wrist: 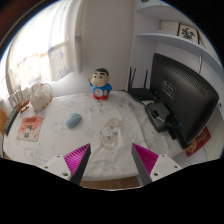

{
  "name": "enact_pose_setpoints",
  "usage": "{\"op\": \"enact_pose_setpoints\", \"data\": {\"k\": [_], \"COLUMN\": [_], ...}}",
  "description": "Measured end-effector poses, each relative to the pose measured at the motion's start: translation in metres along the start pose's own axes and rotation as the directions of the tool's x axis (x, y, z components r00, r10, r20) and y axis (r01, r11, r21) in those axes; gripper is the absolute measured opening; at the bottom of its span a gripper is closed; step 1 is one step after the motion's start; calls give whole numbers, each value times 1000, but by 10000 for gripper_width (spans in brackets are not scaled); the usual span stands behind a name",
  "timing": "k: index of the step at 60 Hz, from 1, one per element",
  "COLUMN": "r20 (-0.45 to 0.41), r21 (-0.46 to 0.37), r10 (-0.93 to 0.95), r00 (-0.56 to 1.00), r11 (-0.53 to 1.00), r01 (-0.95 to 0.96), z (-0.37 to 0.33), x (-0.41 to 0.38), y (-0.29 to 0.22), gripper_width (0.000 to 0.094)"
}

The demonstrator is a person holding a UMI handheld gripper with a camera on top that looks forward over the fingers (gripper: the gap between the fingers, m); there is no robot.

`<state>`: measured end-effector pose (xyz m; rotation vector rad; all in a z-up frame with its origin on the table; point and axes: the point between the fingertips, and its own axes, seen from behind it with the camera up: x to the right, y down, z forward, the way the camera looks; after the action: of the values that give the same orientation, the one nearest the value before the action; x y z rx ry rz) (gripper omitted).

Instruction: Arrange mouse

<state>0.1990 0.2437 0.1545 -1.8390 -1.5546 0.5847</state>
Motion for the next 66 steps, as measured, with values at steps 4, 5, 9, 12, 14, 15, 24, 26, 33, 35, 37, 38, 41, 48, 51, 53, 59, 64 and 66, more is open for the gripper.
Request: {"op": "enact_pose_setpoints", "data": {"k": [4, 5, 9, 12, 14, 15, 24, 26, 33, 35, 37, 38, 41, 48, 51, 53, 59, 64, 66], "r20": [11, 14, 35, 49, 59, 65, 134, 149, 188, 191, 195, 198, 206, 193, 186, 184, 183, 169, 167], "r21": [-2, -3, -8, -10, -10, -9, 0, 10, 81, 95, 107, 112, 122, 154, 161, 166, 173, 177, 173], "r10": [-11, -14, -27, -40, -50, -54, -94, -104, -139, -143, -142, -142, -135, -120, -112, -108, -91, -93, -92], "r00": [1000, 1000, 999, 998, 997, 996, 986, 983, 972, 971, 970, 970, 969, 974, 976, 977, 979, 981, 982], "r11": [1000, 1000, 1000, 999, 999, 998, 995, 995, 989, 987, 987, 986, 986, 984, 983, 983, 983, 982, 983], "r01": [11, 14, 28, 41, 50, 55, 95, 104, 126, 126, 123, 121, 112, 91, 82, 77, 59, 62, 63], "z": [3, 5, 9, 12, 14, 15, 21, 23, 37, 43, 50, 53, 65, 97, 111, 121, 149, 174, 185], "x": [-6, -9, -24, -35, -43, -47, -96, -108, -144, -152, -160, -163, -174, -189, -196, -200, -211, -216, -218], "y": [1, 1, 3, 3, 3, 3, 4, 3, 2, 4, 6, 7, 10, 7, 5, 3, -4, -9, -10], "gripper_width": [855, 853, 855, 854, 854, 855, 852, 852, 849, 849, 849, 850, 849, 848, 849, 847, 849, 847, 850]}}
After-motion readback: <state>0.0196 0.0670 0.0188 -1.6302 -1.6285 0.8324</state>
